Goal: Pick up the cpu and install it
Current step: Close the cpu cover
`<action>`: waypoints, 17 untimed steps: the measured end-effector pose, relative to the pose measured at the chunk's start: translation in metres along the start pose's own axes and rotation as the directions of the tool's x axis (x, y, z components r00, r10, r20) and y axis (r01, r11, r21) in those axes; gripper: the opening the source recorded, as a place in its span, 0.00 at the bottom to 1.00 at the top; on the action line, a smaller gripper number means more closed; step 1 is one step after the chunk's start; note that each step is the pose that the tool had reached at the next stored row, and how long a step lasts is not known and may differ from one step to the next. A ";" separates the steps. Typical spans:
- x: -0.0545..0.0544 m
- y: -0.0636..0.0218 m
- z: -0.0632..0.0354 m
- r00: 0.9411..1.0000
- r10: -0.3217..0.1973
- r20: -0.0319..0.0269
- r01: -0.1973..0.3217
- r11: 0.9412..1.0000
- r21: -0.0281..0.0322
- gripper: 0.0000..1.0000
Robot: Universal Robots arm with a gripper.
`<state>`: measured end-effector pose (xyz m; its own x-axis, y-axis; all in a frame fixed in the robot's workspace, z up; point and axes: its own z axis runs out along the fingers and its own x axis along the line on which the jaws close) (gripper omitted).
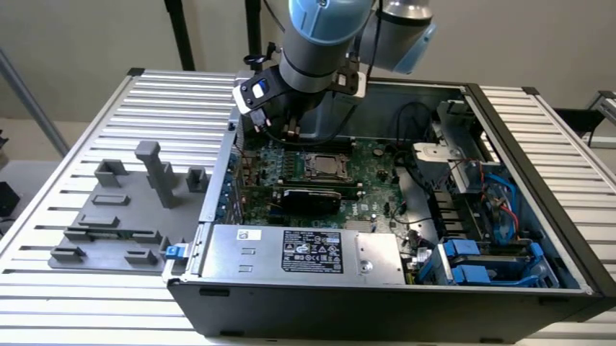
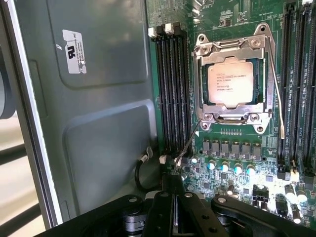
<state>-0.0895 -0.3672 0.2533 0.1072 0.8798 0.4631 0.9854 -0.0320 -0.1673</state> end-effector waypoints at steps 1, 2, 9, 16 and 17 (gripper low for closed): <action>0.000 0.0000 0.0000 1.000 0.000 -0.002 0.000 1.000 0.000 0.11; 0.000 0.0000 0.0000 1.000 0.000 -0.003 0.000 1.000 0.000 0.11; 0.000 0.0000 0.0000 1.000 -0.002 -0.015 0.002 1.000 0.002 0.11; 0.000 0.0000 0.0000 1.000 -0.004 -0.026 0.004 1.000 0.003 0.11; 0.000 0.0000 0.0000 1.000 -0.004 -0.028 0.004 1.000 0.003 0.11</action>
<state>-0.0895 -0.3672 0.2533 0.1071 0.8662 0.4880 0.9854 -0.0272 -0.1681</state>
